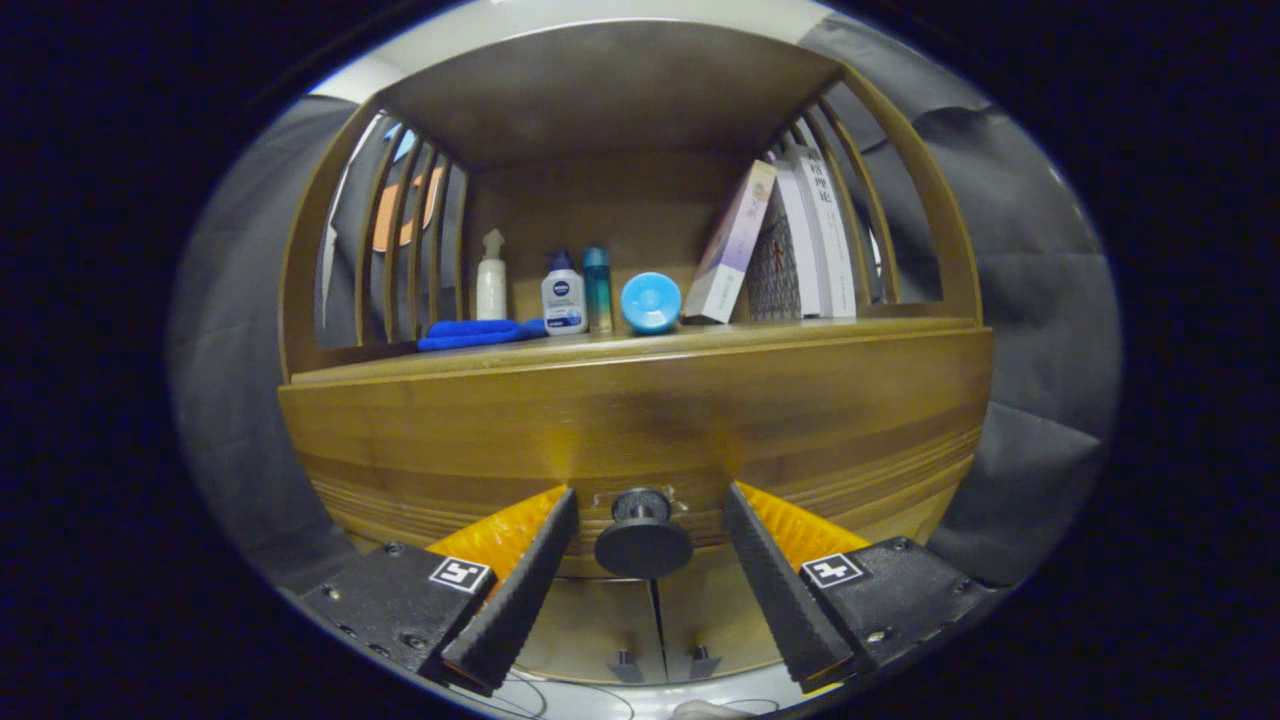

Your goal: Pull open the drawer, take out the items inside it, and place them on the countertop above the cabinet.

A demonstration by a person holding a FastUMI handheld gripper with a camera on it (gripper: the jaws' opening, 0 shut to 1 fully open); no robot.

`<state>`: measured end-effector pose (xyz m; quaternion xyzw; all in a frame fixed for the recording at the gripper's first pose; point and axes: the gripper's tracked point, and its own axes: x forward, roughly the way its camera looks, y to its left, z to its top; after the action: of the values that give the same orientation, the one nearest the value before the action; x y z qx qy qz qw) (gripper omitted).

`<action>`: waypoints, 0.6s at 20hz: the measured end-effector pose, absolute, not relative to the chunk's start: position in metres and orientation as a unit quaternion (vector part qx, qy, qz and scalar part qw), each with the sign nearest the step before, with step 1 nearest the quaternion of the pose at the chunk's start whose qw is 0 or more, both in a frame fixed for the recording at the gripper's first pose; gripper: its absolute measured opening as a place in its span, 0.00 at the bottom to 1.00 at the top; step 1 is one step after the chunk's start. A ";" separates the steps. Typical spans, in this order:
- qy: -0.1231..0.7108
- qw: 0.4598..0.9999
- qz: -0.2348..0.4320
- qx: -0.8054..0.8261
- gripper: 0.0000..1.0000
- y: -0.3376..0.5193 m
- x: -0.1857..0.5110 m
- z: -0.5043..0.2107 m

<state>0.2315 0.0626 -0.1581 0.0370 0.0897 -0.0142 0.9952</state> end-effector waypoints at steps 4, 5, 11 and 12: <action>0.114 0.993 -0.015 0.015 0.98 0.061 0.232 -0.164; 0.150 0.988 -0.018 0.017 0.99 0.059 0.227 -0.174; 0.176 0.984 -0.013 -0.003 0.99 0.049 0.151 -0.167; 0.173 0.985 -0.011 -0.016 0.99 0.051 0.131 -0.161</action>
<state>0.1308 0.0508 -0.1605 -0.0156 0.1728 -0.0105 0.9848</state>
